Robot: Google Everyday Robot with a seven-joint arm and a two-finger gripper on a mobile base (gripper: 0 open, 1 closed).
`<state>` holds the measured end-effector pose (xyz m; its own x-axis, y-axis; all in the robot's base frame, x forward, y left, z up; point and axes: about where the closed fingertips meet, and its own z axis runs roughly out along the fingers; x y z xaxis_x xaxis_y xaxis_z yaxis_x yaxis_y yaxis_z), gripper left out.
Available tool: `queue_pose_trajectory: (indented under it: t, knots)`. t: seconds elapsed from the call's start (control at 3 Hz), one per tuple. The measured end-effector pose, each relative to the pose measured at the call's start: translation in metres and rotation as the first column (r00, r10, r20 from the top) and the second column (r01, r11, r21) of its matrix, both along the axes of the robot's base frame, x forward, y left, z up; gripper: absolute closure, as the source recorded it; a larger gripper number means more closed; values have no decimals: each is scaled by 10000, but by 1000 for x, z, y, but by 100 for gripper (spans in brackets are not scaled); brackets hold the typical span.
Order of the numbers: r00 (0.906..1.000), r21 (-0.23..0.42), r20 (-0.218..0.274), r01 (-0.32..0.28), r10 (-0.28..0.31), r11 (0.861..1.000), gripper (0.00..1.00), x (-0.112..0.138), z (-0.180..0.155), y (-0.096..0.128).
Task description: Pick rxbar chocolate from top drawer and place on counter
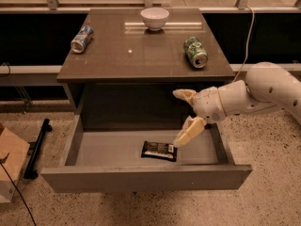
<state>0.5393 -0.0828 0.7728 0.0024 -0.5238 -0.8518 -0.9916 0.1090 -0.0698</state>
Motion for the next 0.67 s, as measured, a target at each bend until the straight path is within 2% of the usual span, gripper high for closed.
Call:
queue_pose_trajectory:
  t: [0.67]
  knots:
    - [9964,500,-739,-384,421,9980,0,12,-51,14]
